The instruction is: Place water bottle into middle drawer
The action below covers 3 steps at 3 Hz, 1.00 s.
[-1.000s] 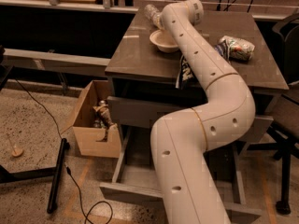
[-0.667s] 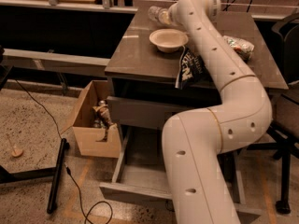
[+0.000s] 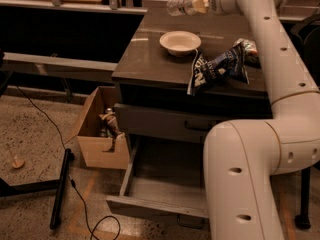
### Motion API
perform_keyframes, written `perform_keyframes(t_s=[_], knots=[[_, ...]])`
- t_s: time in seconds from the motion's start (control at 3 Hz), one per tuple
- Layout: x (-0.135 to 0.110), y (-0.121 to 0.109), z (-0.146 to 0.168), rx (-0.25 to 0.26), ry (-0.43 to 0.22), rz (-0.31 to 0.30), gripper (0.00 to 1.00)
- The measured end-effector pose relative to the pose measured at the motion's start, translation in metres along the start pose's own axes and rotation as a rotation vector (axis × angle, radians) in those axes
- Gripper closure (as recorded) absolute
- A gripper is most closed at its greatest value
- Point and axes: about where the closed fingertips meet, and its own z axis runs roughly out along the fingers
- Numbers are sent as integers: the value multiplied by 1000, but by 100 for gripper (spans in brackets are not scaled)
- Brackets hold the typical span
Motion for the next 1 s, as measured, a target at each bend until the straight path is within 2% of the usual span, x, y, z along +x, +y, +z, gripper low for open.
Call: perform_keyframes(t_s=[0.33, 0.67, 1.0], knots=[[-17, -12, -54, -85, -91, -44, 100], [-25, -15, -115, -176, -165, -109, 100], [-34, -9, -197, -248, -240, -180, 100]])
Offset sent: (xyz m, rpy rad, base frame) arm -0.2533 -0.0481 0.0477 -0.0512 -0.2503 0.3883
